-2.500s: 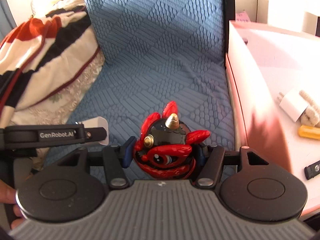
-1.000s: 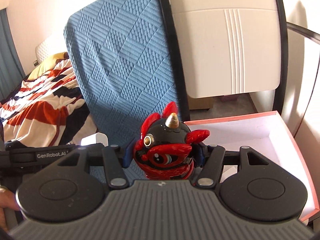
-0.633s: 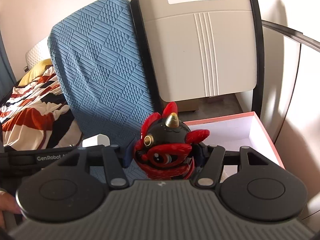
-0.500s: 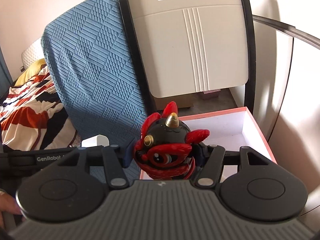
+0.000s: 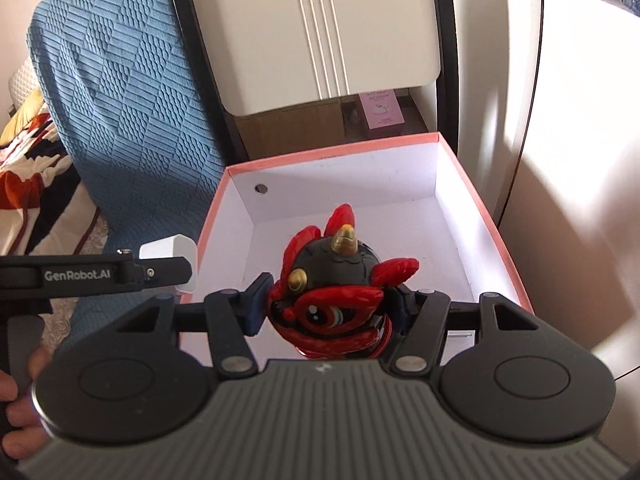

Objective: Organize rigid objects
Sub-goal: 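Lift and carry the red figurine and small charger over the pink box with both tools, then open the right tool to drop the figurine while the left tool releases the charger into the box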

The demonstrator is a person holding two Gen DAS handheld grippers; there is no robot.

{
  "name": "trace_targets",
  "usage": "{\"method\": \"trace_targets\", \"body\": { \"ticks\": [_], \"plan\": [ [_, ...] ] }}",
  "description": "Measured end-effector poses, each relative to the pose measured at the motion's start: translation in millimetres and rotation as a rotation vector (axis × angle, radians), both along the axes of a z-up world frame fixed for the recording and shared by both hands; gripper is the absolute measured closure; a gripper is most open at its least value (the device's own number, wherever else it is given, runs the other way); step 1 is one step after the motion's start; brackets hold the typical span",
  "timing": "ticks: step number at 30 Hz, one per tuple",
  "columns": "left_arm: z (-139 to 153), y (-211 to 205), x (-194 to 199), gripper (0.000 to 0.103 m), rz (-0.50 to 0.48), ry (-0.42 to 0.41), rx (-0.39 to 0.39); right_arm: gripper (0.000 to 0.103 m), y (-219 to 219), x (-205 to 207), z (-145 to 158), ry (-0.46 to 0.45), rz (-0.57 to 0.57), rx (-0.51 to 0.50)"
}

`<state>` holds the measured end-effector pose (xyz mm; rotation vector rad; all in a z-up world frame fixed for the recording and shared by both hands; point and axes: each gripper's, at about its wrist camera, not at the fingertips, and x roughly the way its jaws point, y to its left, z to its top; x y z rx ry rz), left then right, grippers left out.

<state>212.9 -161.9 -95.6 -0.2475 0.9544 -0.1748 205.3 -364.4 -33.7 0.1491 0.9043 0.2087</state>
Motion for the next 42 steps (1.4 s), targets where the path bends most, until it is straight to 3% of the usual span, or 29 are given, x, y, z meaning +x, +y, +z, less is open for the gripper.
{"method": "trace_targets", "body": {
  "ticks": [12, 20, 24, 42],
  "plan": [
    [-31.7, -20.1, 9.0, 0.038, -0.031, 0.079, 0.033, 0.041, -10.8, 5.4, -43.5, 0.097, 0.008, -0.024],
    [-16.1, -18.0, -0.3, 0.038, -0.053, 0.038, 0.023, 0.041, -11.6, 3.9, -53.2, 0.126, 0.010, -0.050],
    [-0.2, -13.5, -8.5, 0.038, -0.056, 0.010, 0.005, 0.035, -10.3, 2.9, -40.6, 0.089, -0.005, -0.064],
    [121.0, 31.2, -84.5, 0.038, -0.051, -0.249, -0.037, 0.035, 17.3, -47.1, 71.6, -0.136, 0.018, 0.041]
  ]
}}
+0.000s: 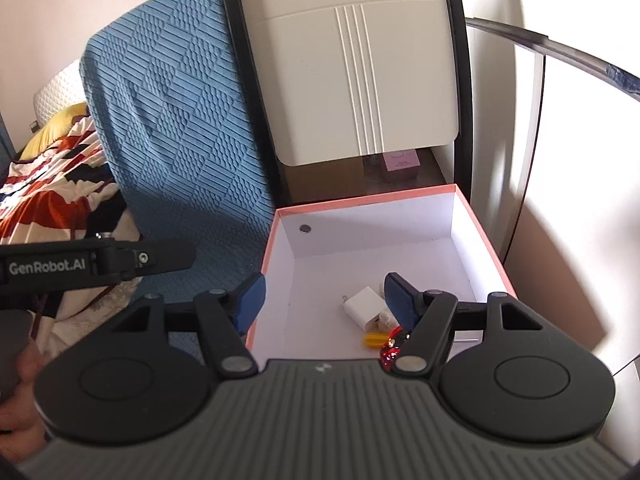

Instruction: Organize rigid objects

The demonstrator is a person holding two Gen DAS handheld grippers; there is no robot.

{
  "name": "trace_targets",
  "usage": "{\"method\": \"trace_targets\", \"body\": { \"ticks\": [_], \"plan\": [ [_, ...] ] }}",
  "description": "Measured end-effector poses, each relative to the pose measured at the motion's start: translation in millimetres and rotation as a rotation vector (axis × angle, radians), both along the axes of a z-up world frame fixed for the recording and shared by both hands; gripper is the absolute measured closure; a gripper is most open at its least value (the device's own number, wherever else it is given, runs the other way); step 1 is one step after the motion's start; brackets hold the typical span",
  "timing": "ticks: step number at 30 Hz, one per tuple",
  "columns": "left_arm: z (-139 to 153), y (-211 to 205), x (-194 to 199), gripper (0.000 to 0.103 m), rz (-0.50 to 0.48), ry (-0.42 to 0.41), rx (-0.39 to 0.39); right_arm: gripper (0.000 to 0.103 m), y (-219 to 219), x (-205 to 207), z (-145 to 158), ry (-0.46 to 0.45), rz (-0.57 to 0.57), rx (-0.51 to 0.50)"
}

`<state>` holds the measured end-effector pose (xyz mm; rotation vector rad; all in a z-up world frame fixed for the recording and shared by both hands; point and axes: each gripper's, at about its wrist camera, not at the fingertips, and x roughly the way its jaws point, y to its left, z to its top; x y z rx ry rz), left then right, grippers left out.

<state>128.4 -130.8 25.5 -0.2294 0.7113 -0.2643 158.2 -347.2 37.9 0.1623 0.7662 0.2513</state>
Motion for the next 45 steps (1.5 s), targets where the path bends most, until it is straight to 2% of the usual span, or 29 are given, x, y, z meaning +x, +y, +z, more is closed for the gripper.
{"method": "trace_targets", "body": {
  "ticks": [6, 12, 24, 34, 41, 45],
  "plan": [
    [15.4, 23.3, -27.4, 0.038, 0.014, -0.048, -0.005, 0.035, 15.1, -24.0, 13.0, -0.018, 0.014, -0.003],
    [16.5, 33.3, -45.6, 0.038, 0.009, -0.053, 0.012, 0.035, 28.7, -48.4, 17.2, -0.025, 0.023, -0.020],
    [-1.4, 55.4, -73.5, 0.038, 0.020, -0.029, 0.007, 0.035, 43.0, -77.4, 11.0, -0.014, -0.015, -0.046],
    [-26.5, 74.0, -78.7, 0.038, 0.046, 0.023, 0.040, 0.035, 44.0, -94.4, -1.2, 0.023, -0.058, -0.049],
    [-32.1, 74.4, -77.9, 0.038, 0.045, 0.028, 0.069, 0.035, 41.8, -99.3, -3.9, 0.017, -0.075, -0.073],
    [-31.9, 74.2, -75.9, 0.038, 0.046, 0.026, 0.061, 0.035, 39.7, -98.6, -5.0, 0.013, -0.082, -0.086]
  ]
}}
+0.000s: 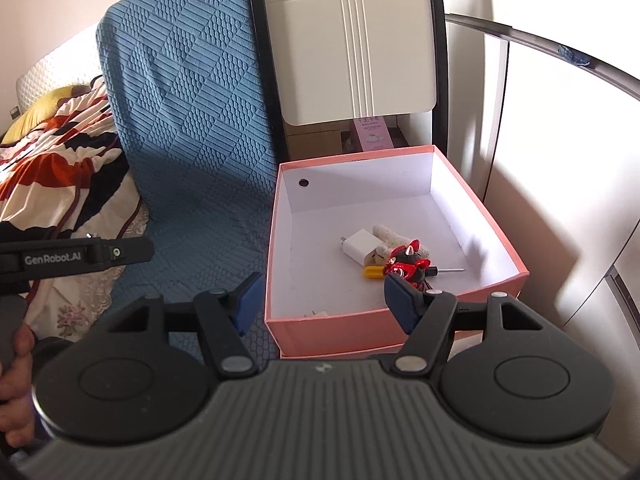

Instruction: Organize rigid objects

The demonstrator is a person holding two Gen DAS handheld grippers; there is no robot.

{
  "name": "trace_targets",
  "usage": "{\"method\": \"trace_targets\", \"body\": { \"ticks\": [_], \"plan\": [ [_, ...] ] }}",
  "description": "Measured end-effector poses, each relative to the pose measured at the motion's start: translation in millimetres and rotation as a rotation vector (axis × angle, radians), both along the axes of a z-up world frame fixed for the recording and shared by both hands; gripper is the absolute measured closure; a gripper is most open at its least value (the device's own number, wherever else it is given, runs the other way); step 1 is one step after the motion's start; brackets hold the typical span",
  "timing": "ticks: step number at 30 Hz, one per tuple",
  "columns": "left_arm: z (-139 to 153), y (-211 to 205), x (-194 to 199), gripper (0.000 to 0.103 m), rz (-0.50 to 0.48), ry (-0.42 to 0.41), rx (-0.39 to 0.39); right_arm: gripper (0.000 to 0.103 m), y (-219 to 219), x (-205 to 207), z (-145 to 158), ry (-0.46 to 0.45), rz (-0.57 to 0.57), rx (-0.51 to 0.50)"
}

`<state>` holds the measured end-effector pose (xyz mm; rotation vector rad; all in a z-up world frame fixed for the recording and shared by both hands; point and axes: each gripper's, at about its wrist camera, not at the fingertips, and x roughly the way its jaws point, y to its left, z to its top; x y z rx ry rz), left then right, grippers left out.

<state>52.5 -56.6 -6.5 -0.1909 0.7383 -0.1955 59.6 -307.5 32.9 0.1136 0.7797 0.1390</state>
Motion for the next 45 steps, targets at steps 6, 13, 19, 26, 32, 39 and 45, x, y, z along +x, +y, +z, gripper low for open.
{"method": "trace_targets", "body": {
  "ticks": [6, 13, 19, 26, 32, 39, 45],
  "plan": [
    [2.0, -0.9, -1.4, 0.032, 0.001, -0.012, 0.002, 0.035, 0.1, 0.5, -1.2, -0.002, -0.003, 0.001],
    [2.7, -1.2, -2.0, 0.031, 0.001, -0.015, 0.001, 0.035, -1.7, 0.2, -1.2, -0.004, -0.015, 0.004],
    [3.3, -0.4, -1.5, 0.014, 0.001, -0.007, -0.006, 0.031, -2.9, 2.5, -3.3, -0.002, -0.014, -0.023],
    [3.2, 0.2, 0.3, 0.005, 0.017, 0.004, 0.013, 0.000, -10.4, 3.6, -6.6, -0.002, -0.060, -0.033],
    [4.2, -3.3, 0.1, 0.003, -0.007, 0.000, 0.025, 0.000, -16.0, 3.3, -9.6, 0.010, -0.083, -0.023],
    [2.9, -7.0, 0.4, 0.001, -0.009, 0.001, 0.047, 0.000, -12.9, 1.6, -11.2, 0.015, -0.078, -0.033],
    [2.8, -6.1, 0.6, 0.001, -0.001, -0.002, 0.055, 0.000, -12.1, 1.7, -11.8, 0.016, -0.077, -0.034]
  ]
}}
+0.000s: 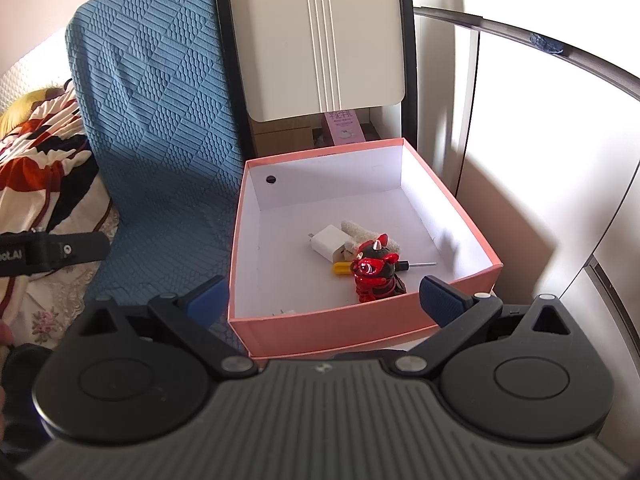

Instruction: Organize rigid objects

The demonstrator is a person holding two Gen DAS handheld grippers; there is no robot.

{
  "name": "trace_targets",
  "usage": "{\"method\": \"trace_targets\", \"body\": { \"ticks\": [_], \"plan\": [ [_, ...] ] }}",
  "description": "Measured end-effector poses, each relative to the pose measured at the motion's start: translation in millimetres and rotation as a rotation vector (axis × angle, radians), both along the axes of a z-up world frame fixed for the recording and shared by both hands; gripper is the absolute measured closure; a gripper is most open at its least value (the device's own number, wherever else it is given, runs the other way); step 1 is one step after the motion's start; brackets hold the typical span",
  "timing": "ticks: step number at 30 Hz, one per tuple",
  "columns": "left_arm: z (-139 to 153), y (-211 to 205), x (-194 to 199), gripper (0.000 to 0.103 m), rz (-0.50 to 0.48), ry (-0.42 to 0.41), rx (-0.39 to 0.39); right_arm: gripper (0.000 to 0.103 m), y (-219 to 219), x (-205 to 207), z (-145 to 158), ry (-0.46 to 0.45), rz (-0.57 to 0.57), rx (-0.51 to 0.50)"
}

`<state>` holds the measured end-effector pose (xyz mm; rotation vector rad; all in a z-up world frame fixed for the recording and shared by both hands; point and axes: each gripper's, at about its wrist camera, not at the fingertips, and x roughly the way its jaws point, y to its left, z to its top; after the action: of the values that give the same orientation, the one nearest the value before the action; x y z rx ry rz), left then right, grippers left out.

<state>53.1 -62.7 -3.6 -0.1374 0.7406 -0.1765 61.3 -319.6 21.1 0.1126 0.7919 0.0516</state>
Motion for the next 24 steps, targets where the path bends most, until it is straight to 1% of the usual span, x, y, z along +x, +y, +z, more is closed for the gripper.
{"method": "trace_targets", "body": {
  "ticks": [5, 9, 16, 24],
  "plan": [
    [1.3, 0.3, -0.8, 0.001, -0.003, -0.010, -0.010, 0.000, 0.3, -0.9, -0.4, 0.002, 0.000, 0.001],
    [1.9, -2.0, -1.4, 0.001, -0.004, -0.017, 0.003, 0.000, 0.2, -1.6, 0.2, 0.005, -0.002, 0.000],
    [1.5, -2.4, -0.8, 0.001, -0.007, -0.014, -0.001, 0.000, 0.6, -1.6, -0.7, 0.005, 0.001, -0.005],
    [0.1, -5.0, -0.5, 0.000, -0.004, -0.001, 0.049, 0.000, 3.1, -1.9, -0.5, 0.004, 0.006, -0.002]
  ]
}}
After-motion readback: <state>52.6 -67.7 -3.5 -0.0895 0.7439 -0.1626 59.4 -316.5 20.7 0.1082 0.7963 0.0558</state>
